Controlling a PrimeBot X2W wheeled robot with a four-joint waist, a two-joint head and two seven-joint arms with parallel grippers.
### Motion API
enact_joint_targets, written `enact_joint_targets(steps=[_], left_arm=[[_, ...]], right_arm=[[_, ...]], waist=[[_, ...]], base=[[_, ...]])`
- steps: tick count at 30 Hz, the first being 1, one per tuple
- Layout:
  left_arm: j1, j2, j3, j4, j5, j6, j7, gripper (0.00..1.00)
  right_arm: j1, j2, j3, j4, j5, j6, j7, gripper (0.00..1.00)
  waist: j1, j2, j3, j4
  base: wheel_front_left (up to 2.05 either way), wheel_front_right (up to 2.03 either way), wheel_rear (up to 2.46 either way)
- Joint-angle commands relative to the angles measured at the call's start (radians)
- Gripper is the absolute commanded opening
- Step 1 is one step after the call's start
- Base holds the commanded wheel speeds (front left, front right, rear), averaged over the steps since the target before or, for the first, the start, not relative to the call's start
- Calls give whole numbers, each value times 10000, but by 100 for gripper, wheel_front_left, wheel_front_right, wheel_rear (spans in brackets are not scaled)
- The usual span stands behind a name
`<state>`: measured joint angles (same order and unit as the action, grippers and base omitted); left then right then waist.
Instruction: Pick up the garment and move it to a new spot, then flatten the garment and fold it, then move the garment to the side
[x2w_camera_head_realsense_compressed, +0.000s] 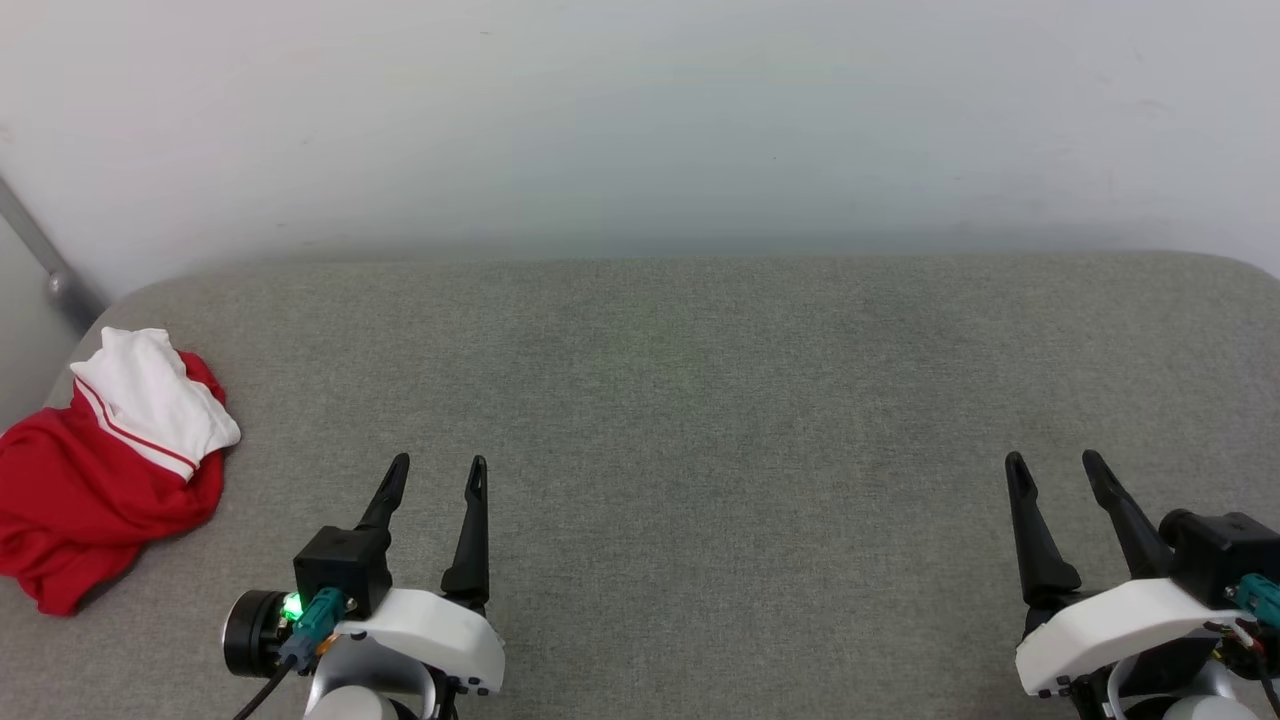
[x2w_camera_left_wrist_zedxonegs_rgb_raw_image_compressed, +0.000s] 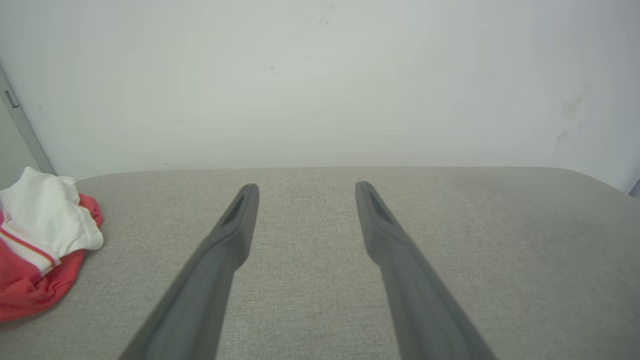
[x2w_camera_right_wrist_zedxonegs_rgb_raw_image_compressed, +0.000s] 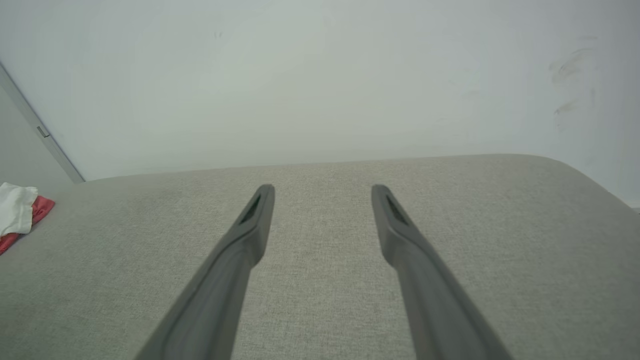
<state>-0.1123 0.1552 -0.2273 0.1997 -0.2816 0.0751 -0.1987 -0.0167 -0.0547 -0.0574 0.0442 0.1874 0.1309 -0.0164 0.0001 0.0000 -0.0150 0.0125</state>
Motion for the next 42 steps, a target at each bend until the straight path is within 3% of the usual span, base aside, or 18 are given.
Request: enact_joint_targets(steps=[1, 31, 42], left_arm=[[-186, 56, -62, -7, 211, 53, -100, 100], [-136, -278, 113, 395, 1690, -239, -667, 100], [-97, -531, 407, 518, 1540, -510, -669, 100]], right_arm=[[51, 39, -24, -110, -229, -2, 11, 100], [127, 56, 34, -226, -1823, -3, -79, 100], [10, 57, 21, 99, -1804, -3, -279, 100]], waist=[[-1, 0, 0, 6], [-1, 0, -11, 126], [-1, 0, -14, 232]], base=[[0, 0, 0], [0, 0, 0], [0, 0, 0]])
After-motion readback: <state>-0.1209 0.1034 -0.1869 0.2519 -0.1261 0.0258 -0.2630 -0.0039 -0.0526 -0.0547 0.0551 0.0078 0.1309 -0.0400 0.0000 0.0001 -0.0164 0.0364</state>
